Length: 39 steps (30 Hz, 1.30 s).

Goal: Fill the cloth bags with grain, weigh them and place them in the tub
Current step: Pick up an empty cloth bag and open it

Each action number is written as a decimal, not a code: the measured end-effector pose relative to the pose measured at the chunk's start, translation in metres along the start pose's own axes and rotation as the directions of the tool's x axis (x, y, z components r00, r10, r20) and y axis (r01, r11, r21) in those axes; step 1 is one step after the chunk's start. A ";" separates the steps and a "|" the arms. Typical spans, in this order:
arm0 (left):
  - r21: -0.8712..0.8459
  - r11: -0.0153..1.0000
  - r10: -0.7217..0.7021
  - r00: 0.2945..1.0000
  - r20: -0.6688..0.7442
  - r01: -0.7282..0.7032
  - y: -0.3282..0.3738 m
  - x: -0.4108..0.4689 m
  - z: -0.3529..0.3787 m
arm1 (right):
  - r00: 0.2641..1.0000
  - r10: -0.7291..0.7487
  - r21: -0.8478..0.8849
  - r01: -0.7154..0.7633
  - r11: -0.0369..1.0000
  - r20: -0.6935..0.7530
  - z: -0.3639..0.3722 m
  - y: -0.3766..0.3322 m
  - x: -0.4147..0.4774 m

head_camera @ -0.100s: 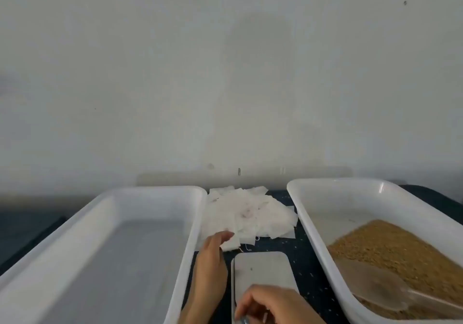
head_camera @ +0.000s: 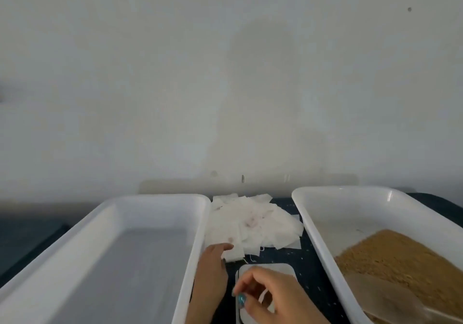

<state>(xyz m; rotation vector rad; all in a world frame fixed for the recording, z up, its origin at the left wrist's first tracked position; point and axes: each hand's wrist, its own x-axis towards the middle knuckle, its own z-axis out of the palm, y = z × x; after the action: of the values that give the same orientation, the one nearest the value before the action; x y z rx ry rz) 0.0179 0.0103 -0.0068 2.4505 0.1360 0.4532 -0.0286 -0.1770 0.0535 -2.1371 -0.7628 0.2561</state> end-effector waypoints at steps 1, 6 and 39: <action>0.005 1.000 0.006 1.000 0.019 -0.006 -0.003 0.004 0.003 | 0.994 -0.047 0.018 0.049 0.999 -0.099 0.001 -0.007 0.010; 0.087 0.992 0.088 0.996 0.032 -0.091 -0.012 0.025 0.018 | 0.920 0.091 0.077 -0.066 0.995 -0.381 -0.008 0.006 0.066; -0.346 0.935 -0.073 0.913 -0.401 -0.077 0.020 0.031 0.032 | 0.916 0.097 0.043 -0.087 0.995 -0.390 0.000 0.060 0.094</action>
<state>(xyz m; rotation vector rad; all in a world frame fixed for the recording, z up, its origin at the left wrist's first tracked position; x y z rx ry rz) 0.0581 -0.0169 -0.0092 1.9728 0.2060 0.9077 0.0722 -0.1485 0.0154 -2.1098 -0.4233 -0.1149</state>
